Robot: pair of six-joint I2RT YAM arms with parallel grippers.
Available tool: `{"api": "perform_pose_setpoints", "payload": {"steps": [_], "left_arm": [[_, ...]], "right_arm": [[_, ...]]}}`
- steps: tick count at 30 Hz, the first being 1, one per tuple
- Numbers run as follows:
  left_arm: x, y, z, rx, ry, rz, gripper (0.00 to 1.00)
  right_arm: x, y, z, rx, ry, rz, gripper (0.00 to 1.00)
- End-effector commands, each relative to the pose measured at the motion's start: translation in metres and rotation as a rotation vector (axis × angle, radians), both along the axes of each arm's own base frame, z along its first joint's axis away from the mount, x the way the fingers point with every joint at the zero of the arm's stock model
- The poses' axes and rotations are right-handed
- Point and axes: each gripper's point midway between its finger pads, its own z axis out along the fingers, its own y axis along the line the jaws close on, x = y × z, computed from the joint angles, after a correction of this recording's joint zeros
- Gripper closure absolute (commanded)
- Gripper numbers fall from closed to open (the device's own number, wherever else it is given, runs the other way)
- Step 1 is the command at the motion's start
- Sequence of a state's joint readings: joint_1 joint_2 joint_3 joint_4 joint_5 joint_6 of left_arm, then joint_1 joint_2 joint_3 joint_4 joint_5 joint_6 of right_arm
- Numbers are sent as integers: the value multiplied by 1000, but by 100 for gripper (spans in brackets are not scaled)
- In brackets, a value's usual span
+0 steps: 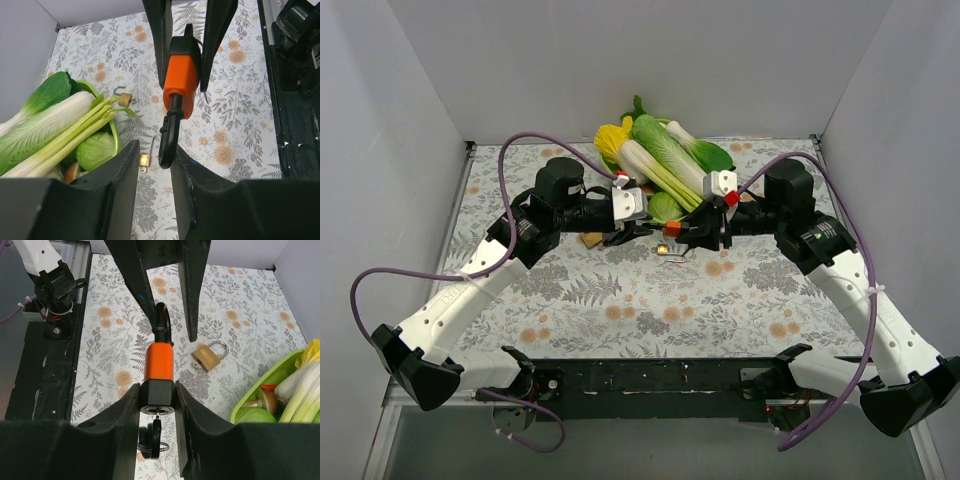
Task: Lock with the key
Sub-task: Lock the lock.
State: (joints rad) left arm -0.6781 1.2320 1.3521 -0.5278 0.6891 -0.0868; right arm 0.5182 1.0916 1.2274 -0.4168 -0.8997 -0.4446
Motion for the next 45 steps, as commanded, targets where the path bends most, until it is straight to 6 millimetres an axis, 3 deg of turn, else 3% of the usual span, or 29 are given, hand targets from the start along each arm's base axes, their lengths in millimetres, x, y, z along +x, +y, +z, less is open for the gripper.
{"api": "perform_pose_setpoints", "payload": {"steps": [1,9,15,30,33,35,40,45], "left_arm": [[-7,7,4,7,-14,5,73],[-16,6,13,-10,27,-21,81],[-17,6,20,-23,40,-13,70],[-25,-10,19,-31,61,-67,74],[-28,-11,18,-32,65,-76,80],[-29,-11,19,-33,73,-77,91],[-34,-11,18,-39,95,-87,99],[-36,-15,16,-43,170,-85,100]], "right_arm": [[-6,-1,17,37,-81,16,99],[-9,-7,13,8,-115,18,99],[-14,-10,12,-5,-129,27,99],[-16,-12,12,-4,-115,16,99],[-15,-12,13,-3,-115,12,99],[-14,-12,13,-5,-116,5,99],[-8,-12,14,-3,-137,-17,99],[-6,-11,14,-2,-181,-7,99]]}}
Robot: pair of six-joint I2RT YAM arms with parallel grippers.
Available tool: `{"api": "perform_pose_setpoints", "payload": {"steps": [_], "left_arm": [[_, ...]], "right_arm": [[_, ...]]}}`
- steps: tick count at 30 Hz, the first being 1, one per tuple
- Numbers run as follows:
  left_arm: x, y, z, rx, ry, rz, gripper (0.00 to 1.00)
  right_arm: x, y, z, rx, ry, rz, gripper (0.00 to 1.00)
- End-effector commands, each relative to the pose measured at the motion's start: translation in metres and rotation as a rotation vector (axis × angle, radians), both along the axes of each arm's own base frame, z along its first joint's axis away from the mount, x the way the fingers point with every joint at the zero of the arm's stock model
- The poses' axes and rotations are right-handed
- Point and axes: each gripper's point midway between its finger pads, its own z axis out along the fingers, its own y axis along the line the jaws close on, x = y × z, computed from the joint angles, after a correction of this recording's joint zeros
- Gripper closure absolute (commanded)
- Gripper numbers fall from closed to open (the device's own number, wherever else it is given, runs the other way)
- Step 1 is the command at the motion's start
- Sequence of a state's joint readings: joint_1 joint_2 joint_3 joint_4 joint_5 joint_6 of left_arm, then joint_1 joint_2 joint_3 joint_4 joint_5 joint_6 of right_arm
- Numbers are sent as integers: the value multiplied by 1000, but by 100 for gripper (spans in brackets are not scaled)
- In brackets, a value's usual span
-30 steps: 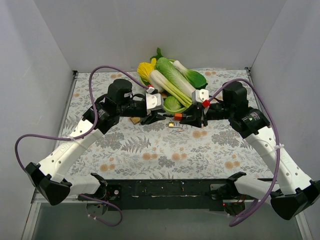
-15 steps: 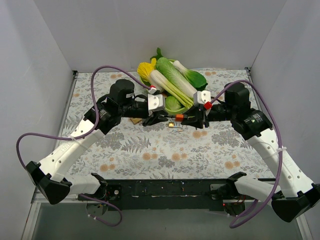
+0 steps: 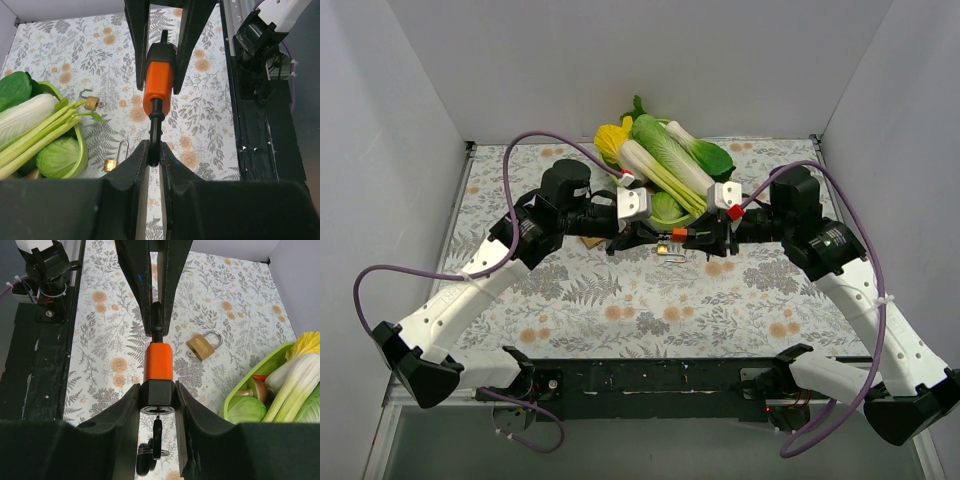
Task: Lock with the key
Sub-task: Lock the lock.
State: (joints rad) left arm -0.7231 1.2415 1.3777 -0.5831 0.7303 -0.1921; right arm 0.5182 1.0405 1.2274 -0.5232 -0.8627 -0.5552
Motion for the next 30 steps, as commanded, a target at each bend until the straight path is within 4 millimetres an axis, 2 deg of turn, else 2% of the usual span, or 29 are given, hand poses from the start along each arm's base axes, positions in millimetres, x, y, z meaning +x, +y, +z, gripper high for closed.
{"api": "perform_pose_setpoints", "payload": {"steps": [1,19,30], "left_arm": [[-8,-7,17,-44,48,-27,100],[-6,-22,31,-126,-2,-64,100],[-12,-21,27,-150,-61,-80,100]], "right_arm": [[3,3,18,43,-117,17,99],[-14,26,13,55,-1,140,99],[-20,36,19,81,94,179,99]]}}
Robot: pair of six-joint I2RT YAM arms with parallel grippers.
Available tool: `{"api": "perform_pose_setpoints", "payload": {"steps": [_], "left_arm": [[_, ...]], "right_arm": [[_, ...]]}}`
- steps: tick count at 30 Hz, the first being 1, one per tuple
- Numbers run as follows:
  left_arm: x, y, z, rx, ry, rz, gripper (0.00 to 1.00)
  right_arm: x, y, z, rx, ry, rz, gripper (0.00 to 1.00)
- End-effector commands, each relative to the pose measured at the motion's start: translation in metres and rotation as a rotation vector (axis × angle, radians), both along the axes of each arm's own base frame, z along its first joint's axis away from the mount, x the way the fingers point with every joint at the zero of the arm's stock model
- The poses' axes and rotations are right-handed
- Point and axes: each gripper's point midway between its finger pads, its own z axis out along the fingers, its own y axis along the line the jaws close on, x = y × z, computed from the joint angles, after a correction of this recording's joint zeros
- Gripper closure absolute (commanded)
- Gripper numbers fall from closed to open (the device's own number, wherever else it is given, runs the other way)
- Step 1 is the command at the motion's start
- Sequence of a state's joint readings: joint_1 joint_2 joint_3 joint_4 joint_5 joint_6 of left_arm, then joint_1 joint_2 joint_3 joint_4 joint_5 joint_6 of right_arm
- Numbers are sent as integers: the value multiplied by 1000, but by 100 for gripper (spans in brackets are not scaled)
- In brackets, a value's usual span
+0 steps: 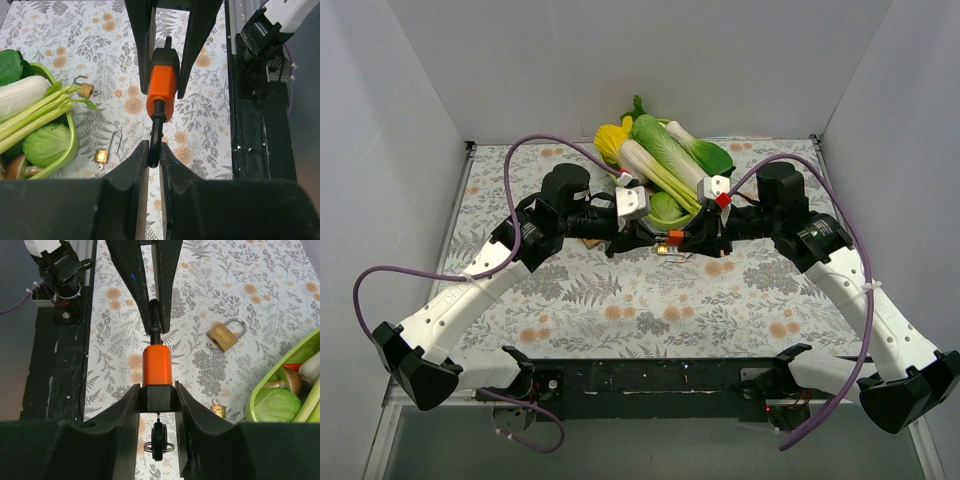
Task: Lock with the key
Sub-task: Lock the lock.
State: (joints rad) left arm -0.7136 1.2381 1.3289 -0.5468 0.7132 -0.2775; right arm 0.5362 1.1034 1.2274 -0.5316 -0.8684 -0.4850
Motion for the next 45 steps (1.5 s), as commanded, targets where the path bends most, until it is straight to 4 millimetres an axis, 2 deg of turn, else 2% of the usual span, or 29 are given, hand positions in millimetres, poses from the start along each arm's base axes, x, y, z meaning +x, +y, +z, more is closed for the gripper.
{"api": "perform_pose_setpoints", "payload": {"steps": [1,11,18,20,24,31,38,42,45], "left_arm": [[-17,-23,40,-156,-147,-132,100],[-23,-30,37,-155,-92,-198,100],[-25,-36,33,-143,-55,-238,100],[-25,-37,30,-133,-32,-241,100],[-27,-38,32,-140,9,-234,100],[-26,-43,34,-162,53,-234,100],[-22,-48,31,-172,42,-211,100],[-28,-51,30,-175,13,-222,100],[-34,-55,27,-175,11,-246,100]], "right_arm": [[-24,26,39,124,-28,172,99],[-8,34,46,130,-60,143,99],[-16,37,45,122,-51,190,99],[-11,37,38,100,-84,155,99],[3,34,42,112,-203,76,99],[-13,35,44,122,-218,174,99],[-17,37,47,135,-190,196,99],[-25,39,48,154,-121,222,99],[-22,42,50,170,-104,215,99]]}}
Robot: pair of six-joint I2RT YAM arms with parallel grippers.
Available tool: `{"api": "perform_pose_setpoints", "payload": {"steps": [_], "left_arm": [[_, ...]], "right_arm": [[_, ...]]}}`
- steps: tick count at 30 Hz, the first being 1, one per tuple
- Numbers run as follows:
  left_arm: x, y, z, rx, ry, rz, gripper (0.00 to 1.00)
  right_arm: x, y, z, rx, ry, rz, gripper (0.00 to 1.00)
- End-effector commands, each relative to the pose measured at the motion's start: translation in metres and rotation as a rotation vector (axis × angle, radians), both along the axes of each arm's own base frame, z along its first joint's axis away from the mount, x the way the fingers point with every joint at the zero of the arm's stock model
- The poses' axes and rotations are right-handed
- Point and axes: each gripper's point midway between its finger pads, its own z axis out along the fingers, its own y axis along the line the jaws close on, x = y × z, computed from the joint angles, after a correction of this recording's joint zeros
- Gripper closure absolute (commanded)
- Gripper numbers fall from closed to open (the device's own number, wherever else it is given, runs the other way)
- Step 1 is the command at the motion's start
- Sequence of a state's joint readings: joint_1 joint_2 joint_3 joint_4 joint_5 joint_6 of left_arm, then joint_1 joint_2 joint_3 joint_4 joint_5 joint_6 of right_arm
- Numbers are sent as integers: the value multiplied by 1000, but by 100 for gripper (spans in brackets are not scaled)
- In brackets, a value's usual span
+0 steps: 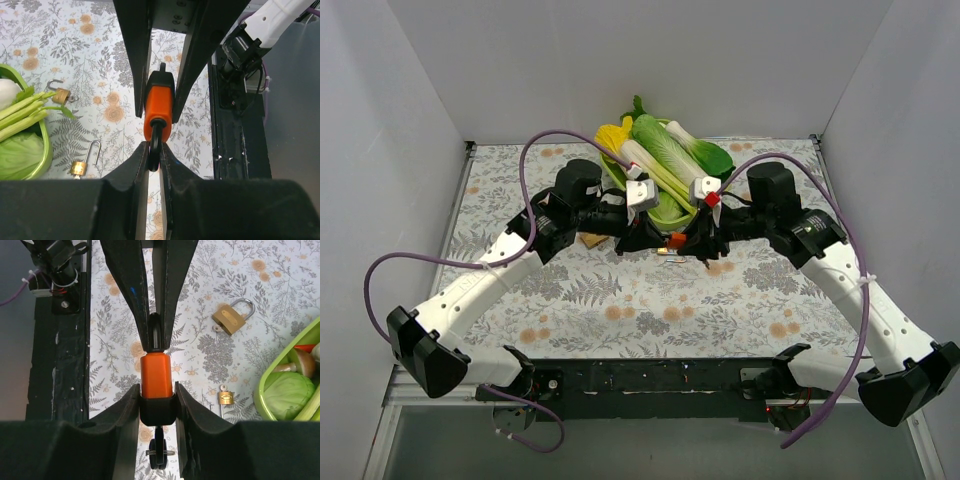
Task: Lock with the key
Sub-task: Lock the lock.
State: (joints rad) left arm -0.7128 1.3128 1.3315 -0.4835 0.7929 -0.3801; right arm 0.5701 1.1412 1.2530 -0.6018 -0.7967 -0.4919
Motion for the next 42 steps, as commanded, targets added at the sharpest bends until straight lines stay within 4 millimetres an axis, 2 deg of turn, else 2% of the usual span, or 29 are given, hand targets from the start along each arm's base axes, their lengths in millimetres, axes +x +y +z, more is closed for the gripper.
{"api": "perform_pose_setpoints", "payload": {"steps": [1,8,14,17,18,19,20,21,22,23,24,25,26,28,29,30,31,32,33,35,37,38,42], "left_arm": [[-36,-38,36,-166,-112,-196,100],[-39,-36,30,-161,-107,-202,100],[-37,-24,26,-110,-99,-160,100],[-30,-12,25,-83,-71,-105,99],[-21,-6,25,-77,-63,-65,93],[-17,-2,27,-78,-56,-44,74],[-14,4,30,-79,-30,-13,68],[2,16,33,-81,-16,43,64],[7,23,38,-93,1,63,57],[13,31,42,-103,46,105,47],[31,47,46,-113,62,180,41],[40,55,51,-128,84,233,36],[48,62,59,-159,136,285,23],[70,79,69,-196,193,408,6],[78,83,78,-224,208,448,2],[86,87,80,-256,308,523,2],[94,90,81,-274,352,578,2],[106,95,84,-309,378,657,2],[110,99,86,-344,446,695,2],[122,104,88,-390,508,767,2],[129,105,92,-423,591,784,2],[128,102,96,-437,607,758,2],[135,97,100,-484,715,762,2]], "right_arm": [[-22,41,67,250,-147,240,99],[-19,43,73,262,-167,238,99],[-20,34,58,209,-158,194,99],[-16,27,50,185,-140,146,99],[-15,25,50,182,-135,131,99],[-12,23,47,175,-116,103,99],[-10,21,45,171,-104,85,99],[-7,19,41,162,-85,63,99],[-3,17,40,161,-66,34,99],[2,14,39,162,-49,5,99],[6,13,38,171,-42,-18,99],[16,12,39,179,-46,-65,99],[23,10,40,196,1,-118,99],[44,9,52,261,-23,-217,99],[50,9,56,294,16,-261,99],[59,11,59,315,22,-290,99],[71,13,72,365,14,-332,99],[78,15,76,388,25,-354,99],[88,20,71,409,108,-393,99],[110,21,80,482,129,-482,99],[128,28,75,520,199,-546,99],[135,39,75,519,209,-545,99],[151,57,80,548,223,-583,99]]}}
